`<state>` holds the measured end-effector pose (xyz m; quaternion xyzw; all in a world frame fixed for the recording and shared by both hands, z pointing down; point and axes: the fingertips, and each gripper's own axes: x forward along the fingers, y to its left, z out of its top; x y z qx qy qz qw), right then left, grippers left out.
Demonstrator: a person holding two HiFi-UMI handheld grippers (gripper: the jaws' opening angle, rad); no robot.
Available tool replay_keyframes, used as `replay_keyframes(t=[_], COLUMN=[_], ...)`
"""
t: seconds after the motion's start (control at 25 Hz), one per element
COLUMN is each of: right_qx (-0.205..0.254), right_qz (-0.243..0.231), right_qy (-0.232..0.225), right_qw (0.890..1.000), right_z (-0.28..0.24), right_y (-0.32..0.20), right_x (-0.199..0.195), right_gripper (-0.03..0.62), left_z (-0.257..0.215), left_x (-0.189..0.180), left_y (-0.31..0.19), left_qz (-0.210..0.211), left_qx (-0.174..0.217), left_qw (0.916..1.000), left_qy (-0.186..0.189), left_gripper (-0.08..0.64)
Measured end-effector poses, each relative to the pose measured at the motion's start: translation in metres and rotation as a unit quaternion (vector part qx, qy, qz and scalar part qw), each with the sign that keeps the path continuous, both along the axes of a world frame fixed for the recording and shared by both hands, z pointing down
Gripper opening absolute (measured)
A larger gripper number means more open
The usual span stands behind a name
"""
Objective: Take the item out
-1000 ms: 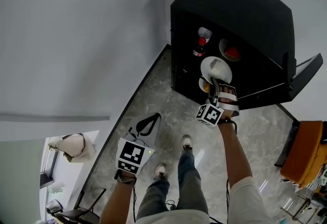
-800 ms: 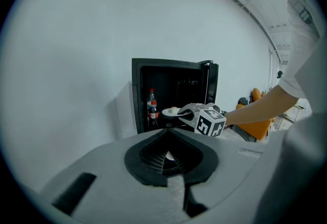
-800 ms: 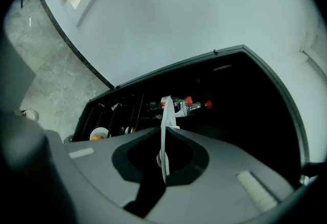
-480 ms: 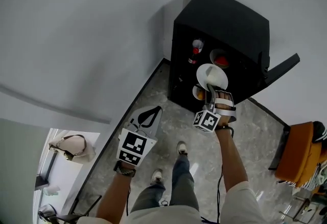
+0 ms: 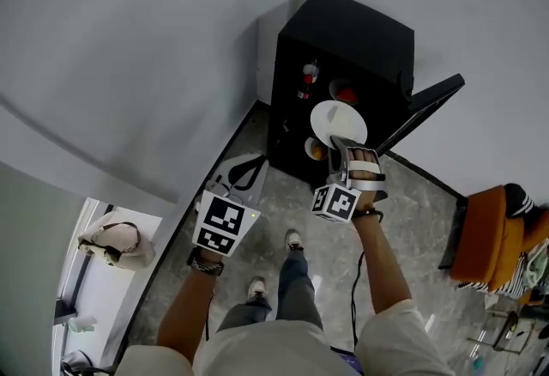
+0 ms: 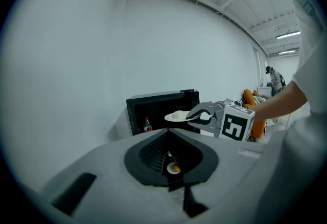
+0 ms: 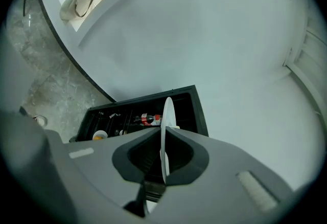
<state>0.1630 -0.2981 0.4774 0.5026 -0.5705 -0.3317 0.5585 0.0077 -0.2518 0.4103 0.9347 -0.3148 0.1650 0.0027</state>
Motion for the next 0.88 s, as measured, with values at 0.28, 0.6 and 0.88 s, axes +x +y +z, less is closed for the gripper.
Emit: replay_keyframes(t=[0.28, 0.6, 0.88], right_qx=[0.017, 0.019, 0.028], right_qz=[-0.009, -0.014, -0.006], right_qy=[0.004, -0.018, -0.024], right_qw=[1.000, 1.000, 0.999], right_z=[-0.052, -0.095, -0.122], right_y=[0.054, 0.116, 0.167], right_x=[-0.024, -0.044, -0.059], right_gripper=[0.026, 0.026, 0.026], left_z=[-0.028, -0.057, -0.074], left_x=[-0.003, -0.001, 0.008], left_y=[0.032, 0.060, 0.088], left_qz=[0.031, 0.061, 0.083], left_qx=[0.024, 0.050, 0.067], left_qw=[0.9992, 0.9968, 0.9941], left_qy=[0.003, 0.013, 0.020], left_gripper=[0.005, 0.005, 0.005])
